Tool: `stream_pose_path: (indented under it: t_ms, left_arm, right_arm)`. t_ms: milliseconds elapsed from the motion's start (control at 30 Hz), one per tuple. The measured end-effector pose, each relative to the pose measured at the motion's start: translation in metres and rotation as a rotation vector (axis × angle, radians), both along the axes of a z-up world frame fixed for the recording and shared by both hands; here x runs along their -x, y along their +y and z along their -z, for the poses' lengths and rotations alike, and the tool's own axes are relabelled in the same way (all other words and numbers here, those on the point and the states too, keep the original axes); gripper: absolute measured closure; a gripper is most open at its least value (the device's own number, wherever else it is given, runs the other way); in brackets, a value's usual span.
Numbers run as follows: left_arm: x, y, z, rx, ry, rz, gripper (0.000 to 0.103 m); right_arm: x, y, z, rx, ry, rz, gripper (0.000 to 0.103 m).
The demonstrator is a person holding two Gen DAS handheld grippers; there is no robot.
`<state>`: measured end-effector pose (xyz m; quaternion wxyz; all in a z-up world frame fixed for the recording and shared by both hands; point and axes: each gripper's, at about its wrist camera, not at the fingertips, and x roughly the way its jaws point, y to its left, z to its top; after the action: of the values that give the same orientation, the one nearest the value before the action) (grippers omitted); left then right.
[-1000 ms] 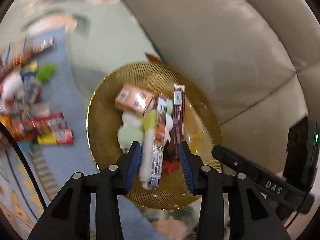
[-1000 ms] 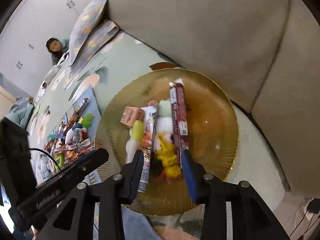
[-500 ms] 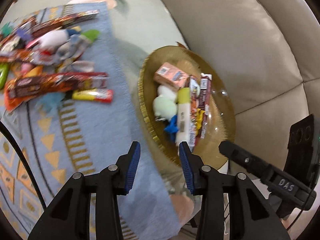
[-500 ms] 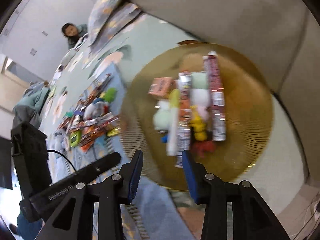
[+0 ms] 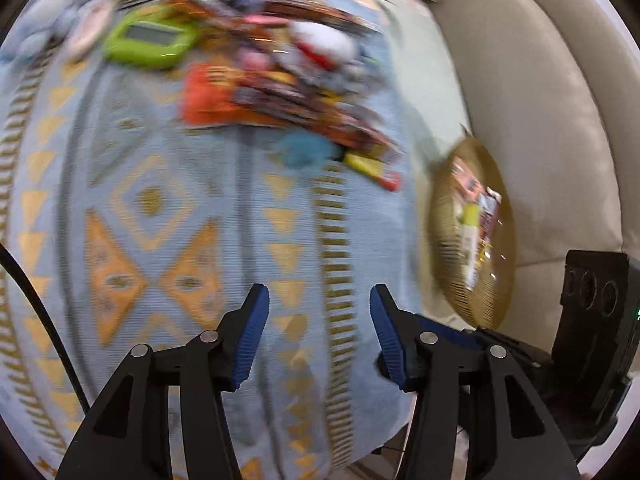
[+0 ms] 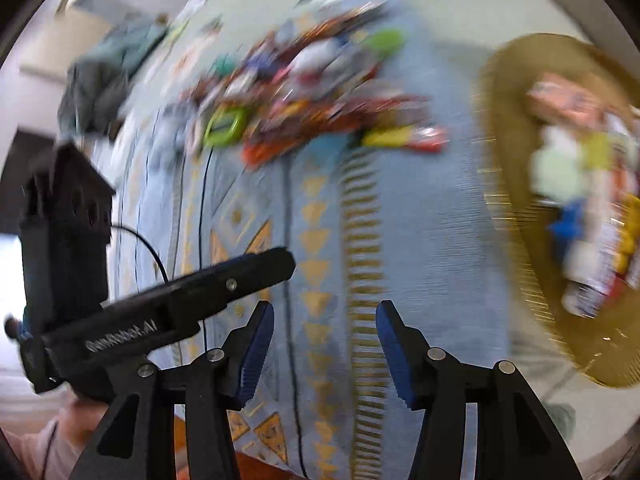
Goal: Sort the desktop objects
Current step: 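Move both open grippers back over the pile of toys, then grasp the large blue Stitch plush with the left gripper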
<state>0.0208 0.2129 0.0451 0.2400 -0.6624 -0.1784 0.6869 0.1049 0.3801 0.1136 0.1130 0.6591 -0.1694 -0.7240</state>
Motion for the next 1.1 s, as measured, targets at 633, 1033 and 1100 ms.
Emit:
stream_pose_path:
  t_ms: [633, 1033, 1100]
  left_arm:
    - [0.132, -0.171, -0.025, 0.199, 0.258, -0.249, 0.032]
    - [0.207, -0.153, 0.036, 0.43, 0.297, -0.025, 0.0]
    - [0.204, -0.157, 0.04, 0.407, 0.321, -0.046, 0.0]
  right_arm:
    - [0.031, -0.111, 0.062, -0.295, 0.008, -0.164, 0.046]
    - [0.047, -0.135, 0.081, -0.348, -0.045, -0.128, 0.0]
    - [0.051, -0.136, 0.084, -0.366, -0.065, -0.119, 0.0]
